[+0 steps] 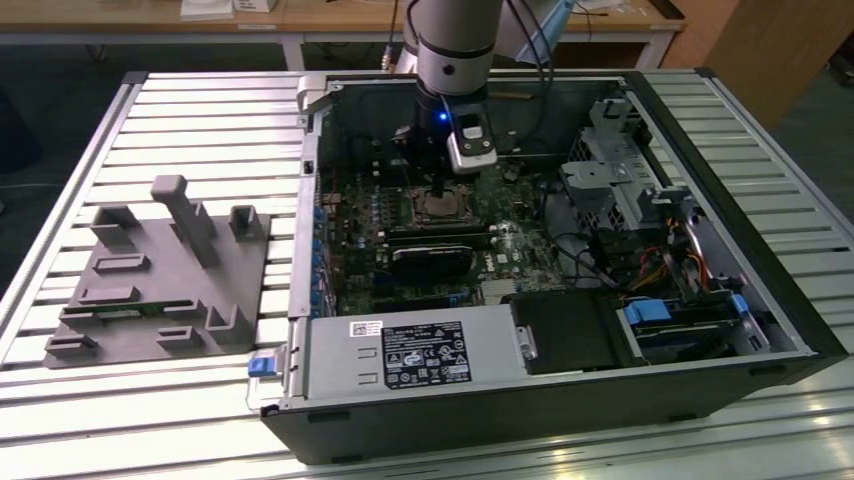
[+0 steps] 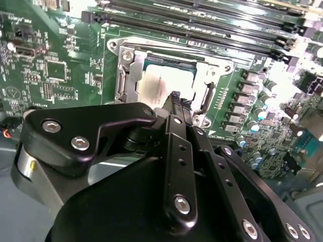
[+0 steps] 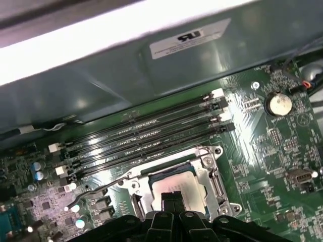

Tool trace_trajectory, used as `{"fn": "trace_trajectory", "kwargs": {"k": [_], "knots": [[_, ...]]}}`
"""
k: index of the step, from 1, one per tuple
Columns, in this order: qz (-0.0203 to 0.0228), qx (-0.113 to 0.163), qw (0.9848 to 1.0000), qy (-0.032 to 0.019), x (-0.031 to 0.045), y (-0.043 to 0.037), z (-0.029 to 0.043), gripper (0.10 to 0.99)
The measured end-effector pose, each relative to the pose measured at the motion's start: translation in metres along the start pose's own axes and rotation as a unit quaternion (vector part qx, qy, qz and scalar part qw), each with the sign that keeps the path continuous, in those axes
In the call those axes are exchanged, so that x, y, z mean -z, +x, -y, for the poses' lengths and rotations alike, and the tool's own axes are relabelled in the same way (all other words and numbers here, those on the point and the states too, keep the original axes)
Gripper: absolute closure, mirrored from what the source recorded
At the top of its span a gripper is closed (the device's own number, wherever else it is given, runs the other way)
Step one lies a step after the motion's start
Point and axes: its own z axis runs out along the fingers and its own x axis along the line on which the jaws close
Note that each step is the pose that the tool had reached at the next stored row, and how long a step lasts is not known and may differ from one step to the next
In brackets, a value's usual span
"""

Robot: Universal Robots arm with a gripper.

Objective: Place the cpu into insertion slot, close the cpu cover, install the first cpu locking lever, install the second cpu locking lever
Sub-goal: 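Close the cpu cover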

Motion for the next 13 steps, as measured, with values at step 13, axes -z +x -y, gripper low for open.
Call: {"fn": "trace_trajectory", "kwargs": {"k": [13], "knots": [[0.0225,0.06,0.9979,-0.0094,-0.0023,-0.0006,0.0018,0.98]]}}
